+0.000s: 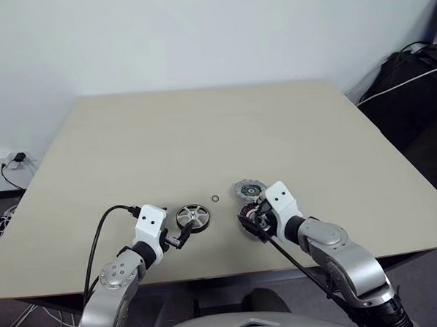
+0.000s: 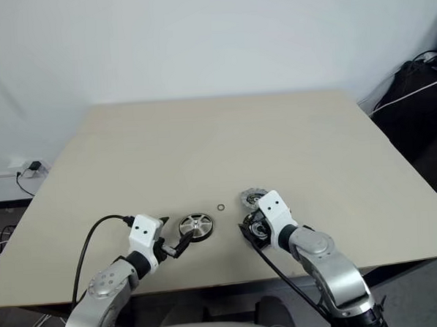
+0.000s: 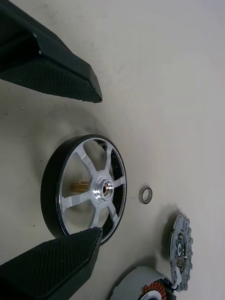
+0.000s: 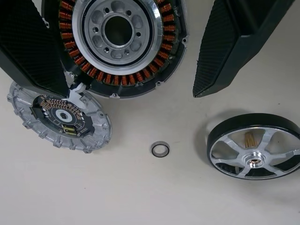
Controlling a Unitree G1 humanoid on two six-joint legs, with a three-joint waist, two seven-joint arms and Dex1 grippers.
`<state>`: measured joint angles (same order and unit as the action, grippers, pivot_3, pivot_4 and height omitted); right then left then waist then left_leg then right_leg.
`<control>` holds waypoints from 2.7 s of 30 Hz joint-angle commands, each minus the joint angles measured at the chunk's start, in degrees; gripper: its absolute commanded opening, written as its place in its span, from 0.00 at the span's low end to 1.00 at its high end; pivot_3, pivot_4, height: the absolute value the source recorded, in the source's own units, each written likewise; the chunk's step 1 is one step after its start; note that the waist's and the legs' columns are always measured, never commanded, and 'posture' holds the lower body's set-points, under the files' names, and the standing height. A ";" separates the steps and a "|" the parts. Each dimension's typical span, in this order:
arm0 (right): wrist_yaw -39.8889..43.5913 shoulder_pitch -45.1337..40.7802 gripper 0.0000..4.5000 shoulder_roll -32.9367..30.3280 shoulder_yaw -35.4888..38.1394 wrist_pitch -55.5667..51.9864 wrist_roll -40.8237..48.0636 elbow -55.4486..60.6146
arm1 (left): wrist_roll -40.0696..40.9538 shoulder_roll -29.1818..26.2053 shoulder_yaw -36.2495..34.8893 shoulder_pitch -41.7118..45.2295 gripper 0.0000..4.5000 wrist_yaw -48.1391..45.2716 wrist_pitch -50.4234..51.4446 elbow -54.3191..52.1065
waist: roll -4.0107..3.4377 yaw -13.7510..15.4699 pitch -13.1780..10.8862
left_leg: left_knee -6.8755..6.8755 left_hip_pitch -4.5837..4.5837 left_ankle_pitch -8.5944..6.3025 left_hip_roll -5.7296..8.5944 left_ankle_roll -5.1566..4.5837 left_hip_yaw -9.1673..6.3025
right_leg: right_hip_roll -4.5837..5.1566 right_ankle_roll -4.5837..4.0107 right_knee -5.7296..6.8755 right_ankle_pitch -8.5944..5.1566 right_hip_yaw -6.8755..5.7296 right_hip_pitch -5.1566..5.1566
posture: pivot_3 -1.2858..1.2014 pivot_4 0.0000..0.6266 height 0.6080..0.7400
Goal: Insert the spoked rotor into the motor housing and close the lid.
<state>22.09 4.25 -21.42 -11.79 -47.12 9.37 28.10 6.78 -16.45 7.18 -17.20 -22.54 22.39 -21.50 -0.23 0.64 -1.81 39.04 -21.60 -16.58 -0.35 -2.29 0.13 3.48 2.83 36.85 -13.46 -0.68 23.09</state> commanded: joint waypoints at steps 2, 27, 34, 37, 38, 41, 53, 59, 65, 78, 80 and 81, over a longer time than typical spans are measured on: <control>-0.81 -0.55 1.00 0.51 0.31 0.33 0.03 1.43 | 0.13 -0.55 -0.13 0.23 1.00 0.00 -0.39 -2.83 | 0.00 -0.01 0.00 | 0.00 0.00 0.00 0.00 0.00 0.00 | 0.00 0.00 0.00 0.00 0.00 0.00 | 0.52 0.00 1.00; -0.10 -21.41 1.00 4.02 -10.57 0.77 -5.86 -14.97 | 0.01 0.79 0.86 -0.21 1.00 0.83 -0.95 -2.55 | 0.04 -1.14 -0.04 | -0.02 -0.01 0.00 0.00 0.00 0.05 | -0.01 -0.11 0.01 0.10 0.04 0.04 | 0.52 0.00 1.00; 0.38 -28.45 1.00 8.99 -11.79 5.29 -8.16 -30.80 | 0.14 1.03 0.79 -1.21 1.00 1.80 -1.26 -3.11 | 0.02 -1.43 -0.05 | -0.03 -0.01 0.01 0.03 0.00 0.08 | -0.02 -0.30 0.03 0.23 0.09 0.06 | 0.52 0.00 1.00; 0.65 -30.41 1.00 10.97 -12.04 7.37 -8.77 -36.27 | 0.22 1.23 0.64 -1.57 1.00 2.18 -1.47 -3.14 | 0.01 -1.47 -0.05 | -0.03 -0.01 0.01 0.02 0.00 0.11 | -0.02 -0.29 0.04 0.24 0.12 0.08 | 0.52 0.00 1.00; 0.77 -30.81 1.00 11.50 -12.08 7.88 -8.94 -37.52 | 0.24 1.26 0.68 -1.65 1.00 2.25 -1.52 -3.13 | 0.01 -1.46 -0.05 | -0.03 -0.01 0.01 0.02 0.00 0.11 | -0.03 -0.28 0.05 0.24 0.12 0.08 | 0.52 0.00 1.00; 1.03 -31.74 1.00 13.43 -12.38 9.49 -9.56 -41.12 | 0.27 1.51 1.03 -1.81 1.00 2.47 -1.70 -3.03 | 0.00 -1.55 -0.06 | -0.04 -0.01 0.01 0.03 0.00 0.12 | -0.03 -0.27 0.05 0.25 0.14 0.09 | 0.52 0.00 1.00; 2.70 -32.22 1.00 15.54 -11.76 11.88 -11.71 -46.94 | 0.46 1.61 0.91 -2.20 1.00 2.70 -1.92 -3.11 | -0.03 -1.93 -0.06 | -0.04 -0.01 0.01 0.04 0.00 0.15 | -0.04 -0.26 0.07 0.30 0.21 0.11 | 0.52 0.00 1.00; 3.44 -31.74 1.00 15.21 -11.50 11.72 -11.93 -48.01 | 0.42 1.62 0.95 -2.22 1.00 2.74 -2.00 -3.09 | -0.04 -2.00 -0.05 | -0.04 -0.01 0.01 0.04 0.00 0.16 | -0.05 -0.26 0.08 0.31 0.24 0.12 | 0.52 0.00 1.00; 4.10 -31.14 1.00 15.26 -11.67 11.11 -11.95 -47.53 | 0.34 1.58 0.98 -2.01 1.00 2.73 -2.00 -3.02 | -0.05 -2.01 -0.05 | -0.04 -0.01 0.01 0.04 0.00 0.16 | -0.05 -0.25 0.08 0.31 0.26 0.13 | 0.52 0.00 1.00; 5.08 -31.23 0.65 16.20 -10.70 8.84 -11.33 -46.17 | 0.13 1.44 1.08 -1.66 1.00 2.73 -1.85 -3.05 | -0.07 -2.04 -0.03 | -0.03 0.00 0.01 0.04 0.00 0.18 | -0.07 -0.22 0.09 0.33 0.31 0.13 | 0.52 0.00 1.00; 5.07 -31.35 0.65 16.31 -10.64 8.69 -11.36 -45.94 | 0.12 1.48 1.13 -1.71 1.00 2.73 -1.93 -3.03 | -0.07 -2.04 -0.03 | -0.03 0.00 0.01 0.04 0.00 0.20 | -0.07 -0.21 0.09 0.34 0.33 0.13 | 0.52 0.00 1.00; 5.09 -31.40 0.65 16.37 -10.61 8.62 -11.36 -45.83 | 0.11 1.49 1.14 -1.72 1.00 2.74 -1.96 -3.02 | -0.08 -2.04 -0.03 | -0.03 0.00 0.01 0.04 0.00 0.20 | -0.07 -0.21 0.09 0.34 0.34 0.14 | 0.52 0.00 1.00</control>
<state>27.36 -26.35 -5.09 -23.40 -38.14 -1.90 -19.66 6.78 -15.22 8.13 -19.51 -20.00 21.61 -21.67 -0.31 -1.40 -1.84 39.01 -21.60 -16.57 -0.30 -2.28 0.33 3.41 2.62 36.94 -13.12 -0.33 23.24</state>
